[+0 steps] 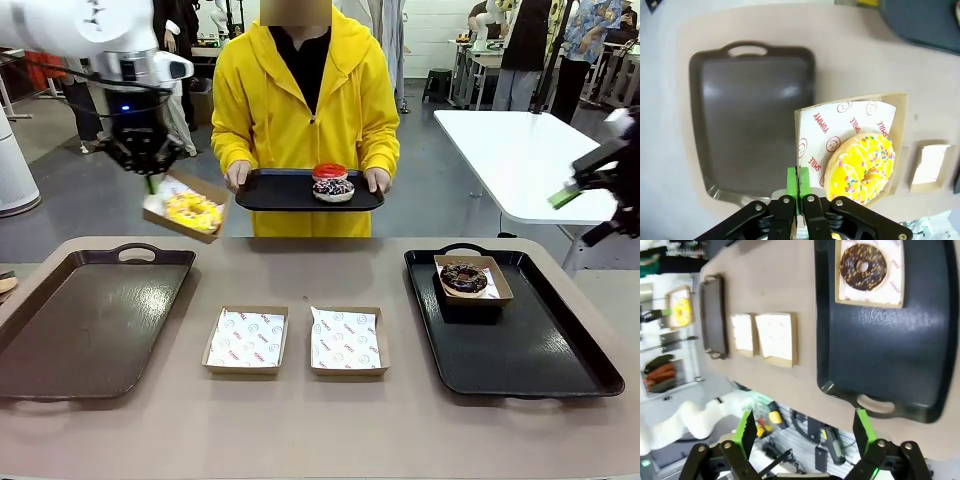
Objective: Individually package the donuts and arrange them on the tray.
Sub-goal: Place the picked Paper togo box on the Handle tray while simultaneously picking up another Paper togo box from the table with the other hand.
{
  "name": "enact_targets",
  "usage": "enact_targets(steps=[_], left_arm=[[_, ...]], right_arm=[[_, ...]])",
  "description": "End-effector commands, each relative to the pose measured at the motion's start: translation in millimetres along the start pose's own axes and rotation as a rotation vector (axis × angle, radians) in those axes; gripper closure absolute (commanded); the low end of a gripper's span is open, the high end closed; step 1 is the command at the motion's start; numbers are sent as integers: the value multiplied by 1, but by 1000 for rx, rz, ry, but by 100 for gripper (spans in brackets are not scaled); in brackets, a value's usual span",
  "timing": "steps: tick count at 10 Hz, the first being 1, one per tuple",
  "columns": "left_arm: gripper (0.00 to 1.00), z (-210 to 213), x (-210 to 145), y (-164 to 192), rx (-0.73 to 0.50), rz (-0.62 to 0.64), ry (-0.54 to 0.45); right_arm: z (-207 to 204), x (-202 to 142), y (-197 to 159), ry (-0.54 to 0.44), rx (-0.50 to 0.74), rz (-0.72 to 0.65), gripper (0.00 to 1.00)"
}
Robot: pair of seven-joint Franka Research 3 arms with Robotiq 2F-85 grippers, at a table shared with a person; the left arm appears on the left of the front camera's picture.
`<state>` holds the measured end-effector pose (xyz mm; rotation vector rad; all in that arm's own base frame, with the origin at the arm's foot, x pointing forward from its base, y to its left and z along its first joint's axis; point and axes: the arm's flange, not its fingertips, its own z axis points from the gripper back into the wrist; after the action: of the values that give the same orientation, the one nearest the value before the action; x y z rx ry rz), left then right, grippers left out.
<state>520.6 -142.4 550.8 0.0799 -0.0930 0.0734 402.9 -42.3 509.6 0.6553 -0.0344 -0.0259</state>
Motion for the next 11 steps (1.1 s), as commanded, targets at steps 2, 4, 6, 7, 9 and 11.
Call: enact_targets(steps=[2, 4, 6, 7, 9, 11], left_arm=[[99, -27, -25, 47, -34, 34, 6], [99, -43, -30, 73, -48, 47, 5], [99, -51, -29, 89, -62, 59, 5], [99, -47, -25, 74, -15, 70, 26], [99, -47, -25, 74, -15, 70, 26], [99, -47, -25, 74, -15, 70, 26]], right_arm=[[-82, 9, 29, 15, -205, -20, 0], [-119, 14, 40, 20, -248, -23, 0], [-125, 19, 37, 30, -201, -30, 0], [-126, 12, 44, 30, -218, 0, 0], [-126, 12, 44, 30, -218, 0, 0], [-126, 12, 44, 30, -218, 0, 0]])
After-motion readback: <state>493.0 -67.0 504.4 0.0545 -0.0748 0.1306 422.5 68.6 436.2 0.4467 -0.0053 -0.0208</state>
